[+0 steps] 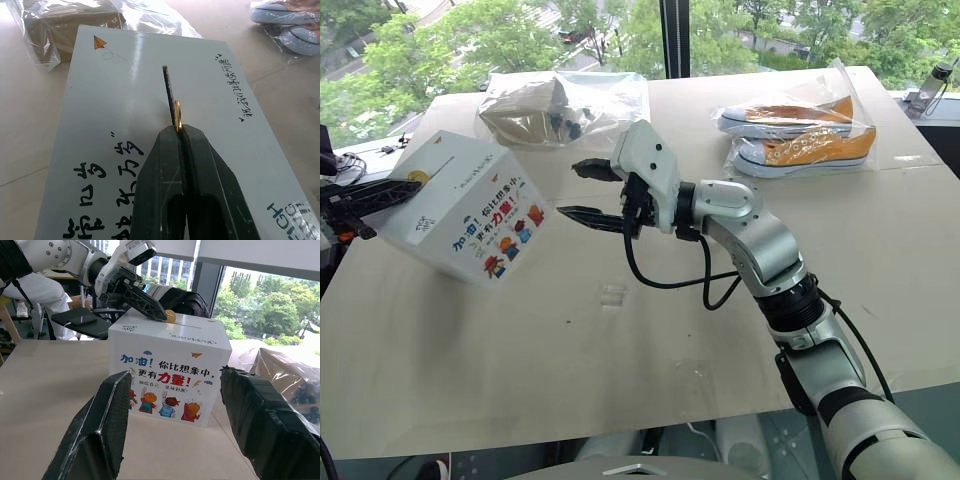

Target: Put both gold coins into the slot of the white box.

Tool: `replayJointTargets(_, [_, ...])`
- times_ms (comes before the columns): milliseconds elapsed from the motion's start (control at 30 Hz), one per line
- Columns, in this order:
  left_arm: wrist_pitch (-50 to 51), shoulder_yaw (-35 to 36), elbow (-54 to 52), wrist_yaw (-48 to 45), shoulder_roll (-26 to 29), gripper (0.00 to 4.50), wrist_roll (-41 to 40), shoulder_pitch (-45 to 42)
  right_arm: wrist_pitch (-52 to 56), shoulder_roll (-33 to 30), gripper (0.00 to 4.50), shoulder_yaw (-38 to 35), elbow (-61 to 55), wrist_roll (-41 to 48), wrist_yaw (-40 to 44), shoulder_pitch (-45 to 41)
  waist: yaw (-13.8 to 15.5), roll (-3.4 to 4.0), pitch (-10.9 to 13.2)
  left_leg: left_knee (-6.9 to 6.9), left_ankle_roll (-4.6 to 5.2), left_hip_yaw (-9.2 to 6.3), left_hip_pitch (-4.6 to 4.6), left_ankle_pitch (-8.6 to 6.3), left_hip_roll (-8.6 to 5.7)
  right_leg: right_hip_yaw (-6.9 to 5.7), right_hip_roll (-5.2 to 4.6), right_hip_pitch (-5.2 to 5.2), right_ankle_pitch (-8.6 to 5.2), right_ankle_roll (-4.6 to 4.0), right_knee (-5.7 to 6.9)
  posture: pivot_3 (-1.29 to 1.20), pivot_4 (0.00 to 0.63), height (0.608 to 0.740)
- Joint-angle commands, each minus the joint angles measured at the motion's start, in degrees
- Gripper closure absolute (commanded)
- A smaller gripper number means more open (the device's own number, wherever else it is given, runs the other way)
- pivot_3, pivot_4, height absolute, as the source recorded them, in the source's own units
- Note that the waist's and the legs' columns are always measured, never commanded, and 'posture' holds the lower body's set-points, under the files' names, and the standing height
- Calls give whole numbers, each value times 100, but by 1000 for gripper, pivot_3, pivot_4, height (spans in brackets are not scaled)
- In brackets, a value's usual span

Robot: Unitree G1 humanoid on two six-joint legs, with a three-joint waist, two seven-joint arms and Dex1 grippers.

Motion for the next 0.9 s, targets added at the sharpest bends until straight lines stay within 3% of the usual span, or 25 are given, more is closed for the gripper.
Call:
replayJointTargets(33, [134,-131,-132,70,-65,4500,48,71,-91,43,1467,-56,-162,-1,-6,-87,0,0,0,0,0,0,0,0,0,0,0,0,0,0,0,0,150,736])
replayJointTargets(367, [209,-268,-382,357,-147,4500,160,130,-123,73,1467,-69,-159,-32,-6,-65,4,0,-3,1,0,0,9,0,0,1,0,9,0,0,9,0,150,736])
replayJointTargets(600, [397,-254,-508,522,-195,1940,146,113,-100,68,1420,-65,-177,-34,7,-54,-2,2,-5,2,-1,5,18,0,0,8,0,9,0,0,28,0,150,736])
replayJointTargets(700, [349,-236,-472,612,-221,413,183,93,-100,67,1420,-65,-168,-37,10,-56,-10,2,-5,2,-4,7,24,2,0,10,1,9,0,-1,41,0,150,736])
replayJointTargets(900, [260,-82,-348,675,-200,413,171,37,-105,58,1420,-73,-164,-41,7,-51,-51,2,-5,3,-12,17,29,7,0,21,2,-1,0,-2,67,0,150,736])
